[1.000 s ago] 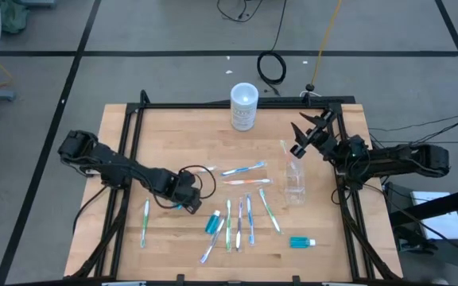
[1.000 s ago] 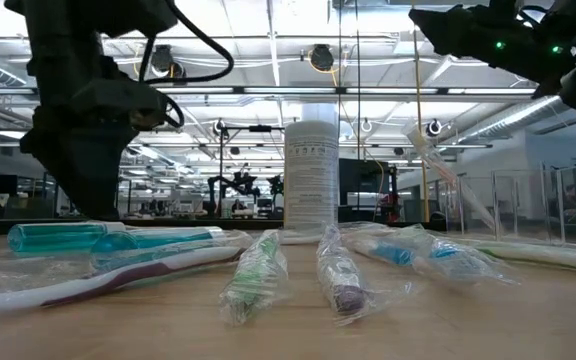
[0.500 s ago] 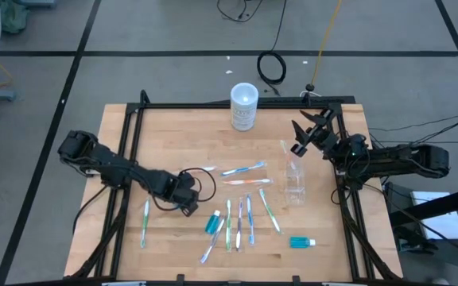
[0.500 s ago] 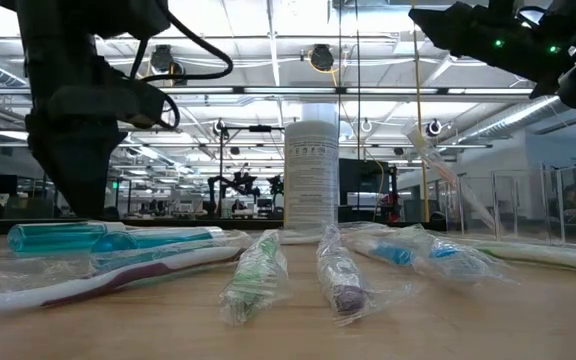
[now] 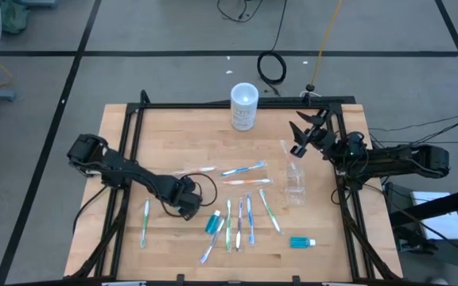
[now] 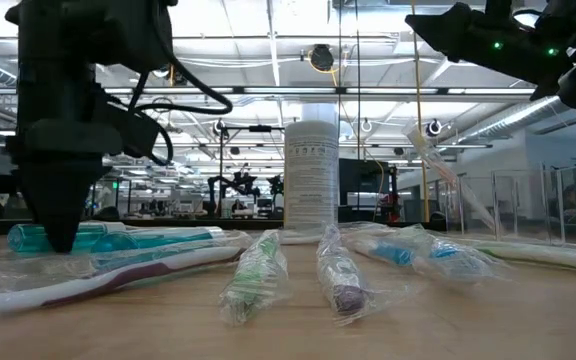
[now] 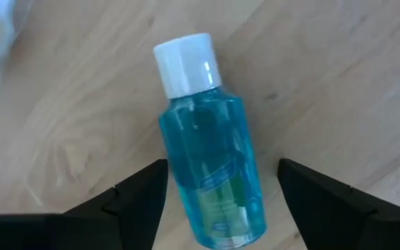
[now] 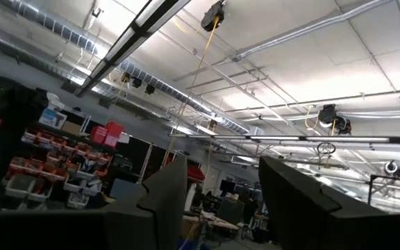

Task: Pick & Place toothbrushing station
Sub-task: Put the left mouthwash into the transparent organizer

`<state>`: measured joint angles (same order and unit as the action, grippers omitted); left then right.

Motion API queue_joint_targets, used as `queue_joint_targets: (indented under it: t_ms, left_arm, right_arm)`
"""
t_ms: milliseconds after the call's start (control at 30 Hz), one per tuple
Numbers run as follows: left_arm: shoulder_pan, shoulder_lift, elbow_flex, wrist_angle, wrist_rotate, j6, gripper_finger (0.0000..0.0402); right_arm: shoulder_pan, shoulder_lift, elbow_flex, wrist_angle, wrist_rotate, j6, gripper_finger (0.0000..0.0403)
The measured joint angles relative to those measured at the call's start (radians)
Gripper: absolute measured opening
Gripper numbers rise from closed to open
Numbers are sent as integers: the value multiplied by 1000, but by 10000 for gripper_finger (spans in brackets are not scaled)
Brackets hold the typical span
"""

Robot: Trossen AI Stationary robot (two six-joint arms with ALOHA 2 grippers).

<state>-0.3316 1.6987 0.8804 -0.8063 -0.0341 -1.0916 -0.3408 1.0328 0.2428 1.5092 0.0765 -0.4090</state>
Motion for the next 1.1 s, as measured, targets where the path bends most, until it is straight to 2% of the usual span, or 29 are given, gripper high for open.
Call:
queue_joint_targets:
  t_ms: [233, 500, 600, 700, 900, 1100]
  left_arm:
    - [0, 14, -3, 73, -11, 84, 268]
    - [7, -29, -7, 118, -16, 93, 166]
    - [21, -38, -8, 126, -17, 109, 147]
    - [39, -46, -10, 147, -23, 150, 158]
    - [89, -74, -9, 277, -128, 340, 207]
    - [164, -76, -8, 555, -150, 654, 180]
  right_arm:
    - [0, 0, 0, -3, 0, 71, 171]
    - [0, 0, 0, -15, 0, 86, 171]
    - [0, 0, 0, -20, 0, 84, 171]
    - [0, 0, 0, -21, 0, 84, 171]
    - [0, 0, 0, -24, 0, 93, 171]
    - [0, 0, 0, -37, 0, 146, 171]
